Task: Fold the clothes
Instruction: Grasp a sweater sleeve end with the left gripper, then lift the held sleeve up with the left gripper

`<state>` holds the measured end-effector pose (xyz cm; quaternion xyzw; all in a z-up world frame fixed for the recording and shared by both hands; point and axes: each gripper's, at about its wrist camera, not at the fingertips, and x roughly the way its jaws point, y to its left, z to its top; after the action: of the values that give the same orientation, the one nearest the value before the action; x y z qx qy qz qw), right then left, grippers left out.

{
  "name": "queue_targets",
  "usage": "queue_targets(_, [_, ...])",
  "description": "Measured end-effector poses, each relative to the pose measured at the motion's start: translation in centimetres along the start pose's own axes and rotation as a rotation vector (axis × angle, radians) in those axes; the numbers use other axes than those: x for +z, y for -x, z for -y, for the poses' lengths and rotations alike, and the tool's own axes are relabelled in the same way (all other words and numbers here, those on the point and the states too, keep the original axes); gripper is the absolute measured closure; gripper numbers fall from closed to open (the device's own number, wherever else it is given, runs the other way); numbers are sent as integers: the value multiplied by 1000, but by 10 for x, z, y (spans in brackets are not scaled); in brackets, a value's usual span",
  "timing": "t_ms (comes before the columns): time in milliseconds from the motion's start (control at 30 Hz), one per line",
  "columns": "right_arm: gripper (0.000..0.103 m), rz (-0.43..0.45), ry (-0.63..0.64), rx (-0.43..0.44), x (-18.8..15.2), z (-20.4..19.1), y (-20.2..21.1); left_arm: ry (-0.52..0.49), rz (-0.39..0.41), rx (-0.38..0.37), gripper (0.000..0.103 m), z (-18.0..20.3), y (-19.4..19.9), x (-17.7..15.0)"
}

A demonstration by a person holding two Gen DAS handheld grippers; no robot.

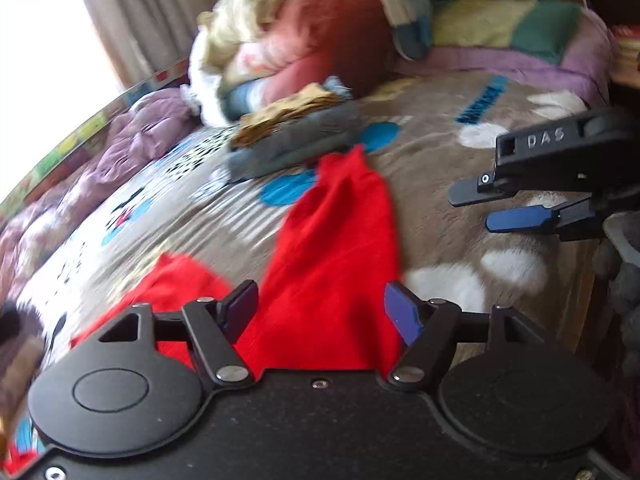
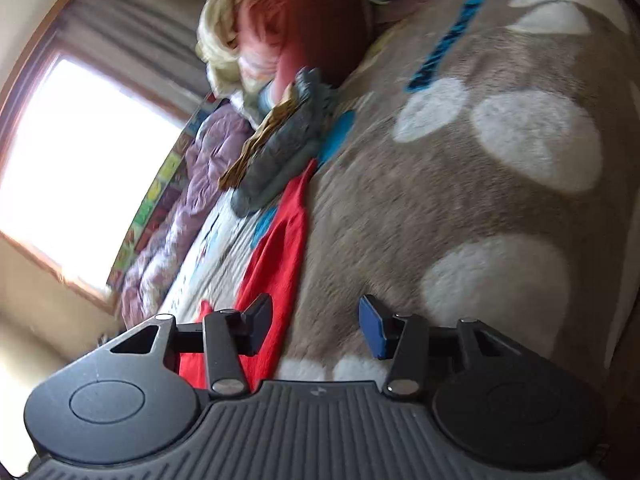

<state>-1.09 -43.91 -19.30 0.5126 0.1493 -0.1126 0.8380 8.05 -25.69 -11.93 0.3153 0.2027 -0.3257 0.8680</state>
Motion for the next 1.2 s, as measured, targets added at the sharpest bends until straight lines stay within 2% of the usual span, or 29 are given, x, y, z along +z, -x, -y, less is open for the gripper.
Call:
queue_targets(233, [49, 125, -140, -2, 22, 26, 12, -156, -52, 43, 47, 40, -54, 27])
queue_targets(333, [49, 166, -191, -2, 28, 37, 16, -232, -84, 122, 53, 54, -76, 33])
queue_targets(500, [48, 180, -223, -3, 33, 46, 15, -310, -102, 227, 56, 71, -102, 43])
queue_targets(567, [48, 187, -236, -1, 35, 47, 14, -330, -109, 256, 59, 74, -112, 49])
queue_targets(633, [48, 196, -254, 3, 36, 50, 15, -347, -118, 278, 69, 75, -122, 54])
queue_targets(733, [45, 212, -282, 12, 35, 54, 20, -357, -136, 300, 71, 73, -139, 63])
queue_targets(800, [44, 223, -295, 17, 35, 56, 23, -343, -151, 298, 75, 67, -150, 70])
queue_targets(833, [44, 228, -301, 19, 35, 56, 24, -334, -162, 292, 83, 63, -155, 73])
queue_targets(900, [42, 239, -303, 25, 34, 57, 26, -307, -189, 265, 92, 54, -162, 79])
queue_targets(1000, [39, 239, -248, 37, 32, 49, 29, -192, -194, 192, 94, 28, -154, 90])
queue_targets(1100, [39, 235, -95, 60, 29, 27, 35, -3, -161, 122, 94, -9, -132, 100])
queue_targets(1200, [36, 182, 115, 121, 17, -6, 33, 147, -118, 58, 94, -46, -104, 106])
